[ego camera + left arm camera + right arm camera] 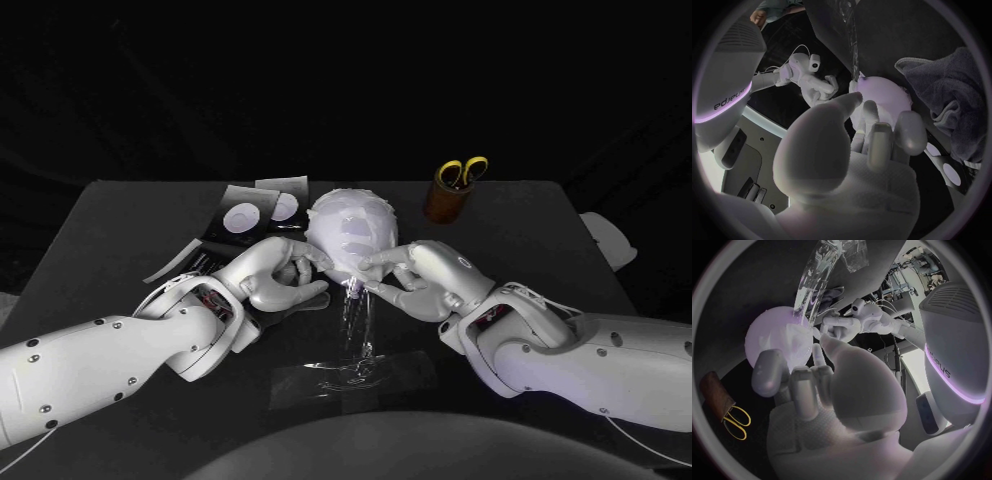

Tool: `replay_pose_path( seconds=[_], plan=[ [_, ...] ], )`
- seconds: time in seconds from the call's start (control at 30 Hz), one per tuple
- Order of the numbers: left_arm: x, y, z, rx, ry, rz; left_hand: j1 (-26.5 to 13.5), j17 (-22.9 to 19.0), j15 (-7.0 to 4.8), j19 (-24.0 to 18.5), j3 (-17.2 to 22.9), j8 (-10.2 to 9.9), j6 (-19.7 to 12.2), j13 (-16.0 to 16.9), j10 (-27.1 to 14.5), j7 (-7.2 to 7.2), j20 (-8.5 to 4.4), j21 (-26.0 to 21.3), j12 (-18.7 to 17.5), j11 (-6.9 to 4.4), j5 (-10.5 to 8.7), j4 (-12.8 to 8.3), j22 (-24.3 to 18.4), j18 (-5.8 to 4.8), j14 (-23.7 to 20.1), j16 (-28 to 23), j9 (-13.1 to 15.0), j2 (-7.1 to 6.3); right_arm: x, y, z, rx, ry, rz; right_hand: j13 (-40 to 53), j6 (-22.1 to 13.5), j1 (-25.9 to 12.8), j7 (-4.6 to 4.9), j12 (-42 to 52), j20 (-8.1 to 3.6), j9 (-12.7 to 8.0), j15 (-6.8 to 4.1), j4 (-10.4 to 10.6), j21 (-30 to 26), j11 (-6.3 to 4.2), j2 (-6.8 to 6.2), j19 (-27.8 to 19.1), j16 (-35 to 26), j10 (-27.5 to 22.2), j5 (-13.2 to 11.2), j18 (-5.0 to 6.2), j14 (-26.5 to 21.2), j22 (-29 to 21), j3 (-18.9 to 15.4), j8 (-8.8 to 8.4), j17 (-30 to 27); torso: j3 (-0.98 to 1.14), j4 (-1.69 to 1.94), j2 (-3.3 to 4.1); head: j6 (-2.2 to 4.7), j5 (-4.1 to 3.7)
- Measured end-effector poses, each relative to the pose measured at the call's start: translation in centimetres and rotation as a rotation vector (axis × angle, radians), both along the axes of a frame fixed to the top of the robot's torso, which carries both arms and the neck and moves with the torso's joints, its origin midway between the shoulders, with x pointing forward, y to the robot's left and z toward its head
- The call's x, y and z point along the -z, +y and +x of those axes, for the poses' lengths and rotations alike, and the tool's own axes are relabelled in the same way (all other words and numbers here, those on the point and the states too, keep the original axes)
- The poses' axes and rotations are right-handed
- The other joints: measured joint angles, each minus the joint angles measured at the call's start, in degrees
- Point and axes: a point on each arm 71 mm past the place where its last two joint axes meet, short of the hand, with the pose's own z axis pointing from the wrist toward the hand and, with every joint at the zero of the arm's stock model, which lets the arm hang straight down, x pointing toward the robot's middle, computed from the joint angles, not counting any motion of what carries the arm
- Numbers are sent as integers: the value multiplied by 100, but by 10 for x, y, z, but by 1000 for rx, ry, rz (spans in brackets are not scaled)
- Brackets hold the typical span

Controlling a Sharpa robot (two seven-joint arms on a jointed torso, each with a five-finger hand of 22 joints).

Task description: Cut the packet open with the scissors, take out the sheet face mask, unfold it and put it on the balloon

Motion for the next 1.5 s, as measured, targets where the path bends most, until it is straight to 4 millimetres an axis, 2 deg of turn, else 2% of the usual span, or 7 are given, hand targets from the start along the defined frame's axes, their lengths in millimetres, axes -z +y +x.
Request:
replay_pose_path(
  seconds=[0.5, 0.67, 0.8, 0.9, 1.07, 1.27, 1.5],
  plan=[
    [12, 0, 1, -22, 84, 132, -38, -4, 0, 21, -9, -68, 30, 45, 0, 22, 20, 28, 85, 1, 0, 88, 46, 0, -1, 30, -61, 39, -1, -2, 0, 7, 0, -3, 4, 0, 0, -2, -11, 20, -20, 0, -33, 0, -1, 0, 20, 19, -1, 0, -3, -1, -3, 33, 0, -4, 6, -4, -5, 0, 34],
    [12, 9, 0, -29, 81, 149, 43, -4, -73, -58, -19, 314, 785, 78, -24, -131, -14, -7, 172, -67, 0, 108, -88, 0, 11, 28, 45, 157, -2, -5, 0, 10, -1, -4, 5, 1, 0, -4, 18, 20, -35, 1, -31, 0, -2, 0, 20, 17, -1, 0, -4, -1, -1, 62, 0, -4, 6, -3, -6, 0, 31],
    [8, 18, -1, -21, 38, 119, 131, -4, -95, -305, -55, 436, 899, -99, -127, -179, -78, -227, 66, -145, 0, 69, -409, 0, 32, -107, 85, 116, -1, -8, 0, 15, -2, -7, 5, 15, -25, -19, 17, 20, -40, 1, -54, 0, -2, -25, 20, 15, -2, 0, -4, -1, 1, 85, 0, -1, 5, -3, -7, -1, 17],
    [3, 22, -2, -6, -9, 82, 170, -270, -142, -650, -41, 488, 897, -168, -171, -175, -84, -522, -40, -138, 0, 21, -826, 10, -155, -328, 108, 77, -1, -10, 1, 16, -4, -9, 5, 77, -23, -31, 18, 20, -51, 1, -78, 0, -2, -23, 20, 14, -2, 0, -4, -2, 1, 109, 25, 0, -2, 3, -6, -1, -3],
    [-5, 29, -6, 15, -115, 14, 261, -776, -128, -1000, -53, 640, 862, -268, -261, -148, -72, -882, -166, -111, 0, -29, -1299, 190, -421, -607, 198, -15, -1, -14, 1, 17, -10, -13, 3, 192, -46, -65, 17, 20, -62, 10, -95, 0, -2, -46, 20, 1, -1, 0, -4, -10, 1, 126, 68, 0, -5, 11, -10, -1, -11],
    [-10, 32, -9, 16, -229, -25, 262, -1016, -51, -1233, -227, 957, 524, -357, -467, -54, -19, -1183, -244, 13, -71, -46, -1655, 190, -567, -751, 436, -101, -1, -18, 2, 14, -19, -15, 0, 353, -106, -121, 17, 20, -75, 10, -110, 0, -2, -106, 20, 19, -2, 0, -5, -10, -1, 141, 135, 0, -5, 10, -13, -1, 4],
    [-8, 24, -8, 17, -313, -7, 203, -959, 13, -1293, -582, 1416, 23, -329, -761, -16, 40, -1271, -89, 62, -684, 89, -1733, 189, -630, -711, 726, -160, -1, -18, 2, -2, -32, -14, 1, 413, -128, -143, 16, 20, -82, 8, -110, 0, -42, -128, 20, 19, 1, 1, -5, -9, -3, 141, 157, -5, 2, -6, -1, -1, 22]
  ],
)
